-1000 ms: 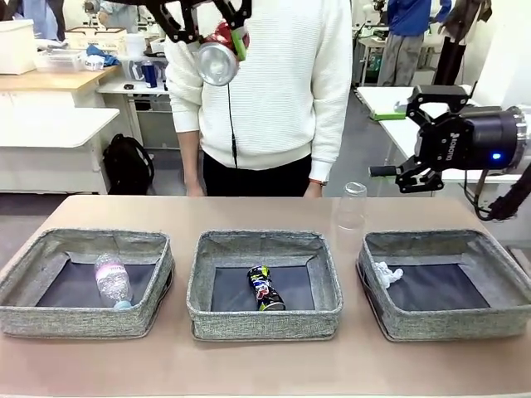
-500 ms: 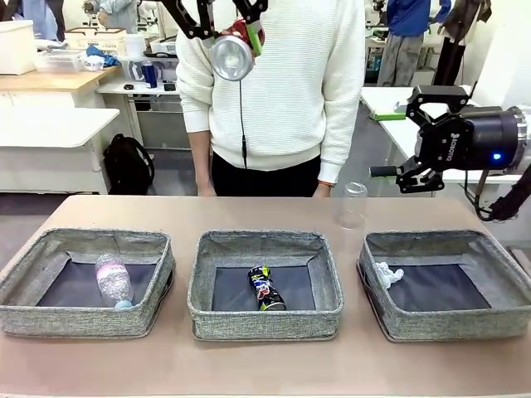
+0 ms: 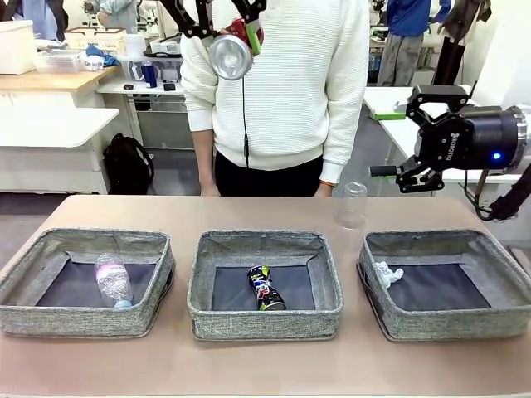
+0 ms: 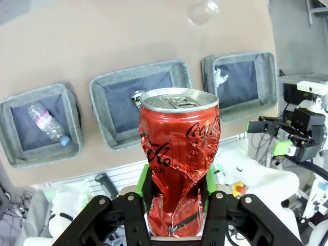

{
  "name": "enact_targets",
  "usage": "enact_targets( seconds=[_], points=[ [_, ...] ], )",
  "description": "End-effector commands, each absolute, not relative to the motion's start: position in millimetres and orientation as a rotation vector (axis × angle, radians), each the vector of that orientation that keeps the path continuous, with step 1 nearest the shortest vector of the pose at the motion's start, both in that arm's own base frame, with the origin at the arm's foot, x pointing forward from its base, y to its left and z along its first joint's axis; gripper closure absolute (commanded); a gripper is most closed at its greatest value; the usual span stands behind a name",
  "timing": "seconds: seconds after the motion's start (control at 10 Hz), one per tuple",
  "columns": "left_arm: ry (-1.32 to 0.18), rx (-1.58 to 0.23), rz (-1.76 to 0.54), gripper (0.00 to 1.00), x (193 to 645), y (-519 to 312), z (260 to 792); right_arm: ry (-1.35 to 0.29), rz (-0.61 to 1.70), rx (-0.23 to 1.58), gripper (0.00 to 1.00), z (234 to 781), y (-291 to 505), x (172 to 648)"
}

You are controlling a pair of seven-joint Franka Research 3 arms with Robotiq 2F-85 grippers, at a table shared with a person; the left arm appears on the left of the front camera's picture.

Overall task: Sort the waste into the appropriate baskets.
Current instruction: Pick up the waste item pointed out by the person, then place the picked waste into the Fabric basket indicated by the person.

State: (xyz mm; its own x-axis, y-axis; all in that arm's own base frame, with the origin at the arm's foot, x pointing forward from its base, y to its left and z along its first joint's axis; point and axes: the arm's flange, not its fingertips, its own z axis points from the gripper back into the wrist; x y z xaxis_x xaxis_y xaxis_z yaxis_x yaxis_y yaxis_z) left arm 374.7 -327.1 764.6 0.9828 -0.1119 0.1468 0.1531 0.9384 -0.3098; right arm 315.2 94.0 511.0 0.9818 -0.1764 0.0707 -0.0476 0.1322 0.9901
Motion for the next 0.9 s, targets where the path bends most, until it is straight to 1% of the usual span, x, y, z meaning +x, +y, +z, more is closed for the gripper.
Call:
enact_targets(
  seconds=[0.0,0.8],
  points=[
    [-0.145,-0.314,-0.131,0.56,369.4,-321.3,762.5,-0.176,-0.098,1.44,0.0,514.3,94.5,316.0],
    [-0.145,-0.314,-0.131,0.56,369.4,-321.3,762.5,-0.176,-0.098,1.44,0.0,514.3,94.5,316.0]
  ],
)
